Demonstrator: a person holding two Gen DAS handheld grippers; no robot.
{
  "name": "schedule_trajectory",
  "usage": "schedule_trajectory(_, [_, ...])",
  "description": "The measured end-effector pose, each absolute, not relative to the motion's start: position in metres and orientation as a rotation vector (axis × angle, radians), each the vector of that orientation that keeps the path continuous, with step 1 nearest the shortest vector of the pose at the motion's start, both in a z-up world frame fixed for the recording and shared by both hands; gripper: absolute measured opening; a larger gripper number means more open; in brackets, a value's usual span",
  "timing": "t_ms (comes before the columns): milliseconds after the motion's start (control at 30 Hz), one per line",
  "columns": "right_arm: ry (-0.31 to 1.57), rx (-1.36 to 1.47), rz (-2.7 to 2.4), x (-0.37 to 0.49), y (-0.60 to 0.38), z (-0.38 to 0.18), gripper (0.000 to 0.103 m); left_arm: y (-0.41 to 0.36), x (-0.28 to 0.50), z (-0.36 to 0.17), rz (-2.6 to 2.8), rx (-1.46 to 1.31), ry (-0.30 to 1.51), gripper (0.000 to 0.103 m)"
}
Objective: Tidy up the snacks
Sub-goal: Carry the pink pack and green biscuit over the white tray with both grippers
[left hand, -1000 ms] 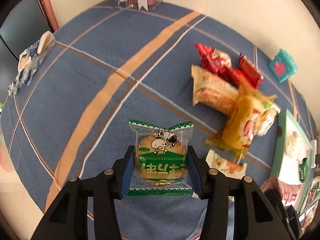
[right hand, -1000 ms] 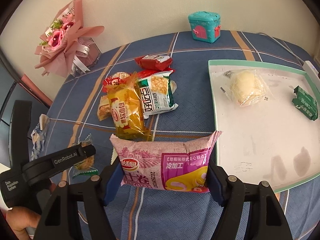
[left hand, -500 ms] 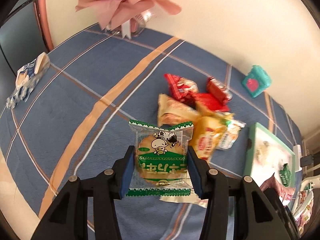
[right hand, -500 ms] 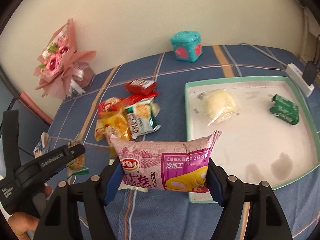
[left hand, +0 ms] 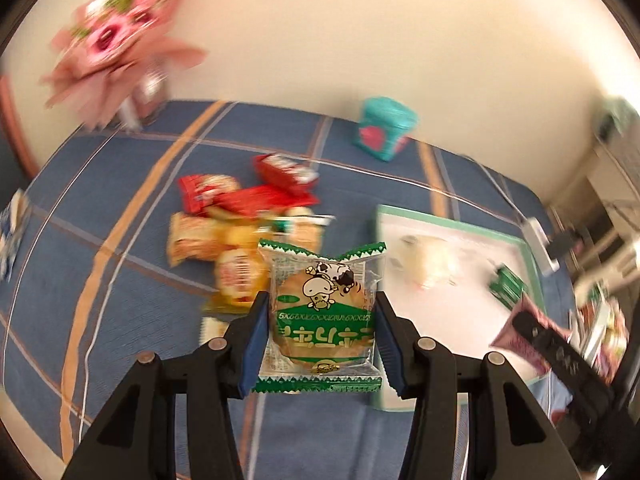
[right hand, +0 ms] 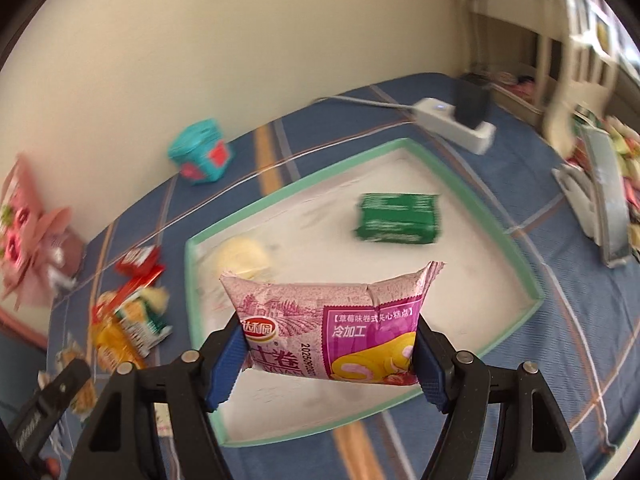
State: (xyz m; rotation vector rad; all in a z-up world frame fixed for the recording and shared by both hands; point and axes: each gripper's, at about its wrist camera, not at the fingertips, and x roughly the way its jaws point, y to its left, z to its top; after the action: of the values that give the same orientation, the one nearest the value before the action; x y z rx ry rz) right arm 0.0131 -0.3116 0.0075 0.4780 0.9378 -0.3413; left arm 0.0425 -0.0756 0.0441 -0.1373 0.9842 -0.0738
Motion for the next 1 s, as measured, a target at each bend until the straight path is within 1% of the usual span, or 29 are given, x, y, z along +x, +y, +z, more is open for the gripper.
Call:
schedule_trajectory(200, [0.919,0.548,-0.444,-0.001,-0.357,0.004,0.076,-0.129,0.035,0.045,-0.199,-0.029,0.966,0.051])
schedule_trajectory(400, [0.924,0.578,-0.461,-0.004,-0.371,-0.003,0.076,-0.165,0.035,0.034,-0.267,0.052,0.973,0.051])
schedule_trajectory(667, [0.974,0.567,-0.433,0.003,-0.367,-0.019,0.076,-0.184,0.043,0.001,-0.282,0.125,1.041,0.051])
schedule_trajectory(1000, [1.029,0.516,-0.403,0.011,-0.355,-0.036,0.077,-0.187,0.048,-0.023,-0.264,0.187,1.077,0.051])
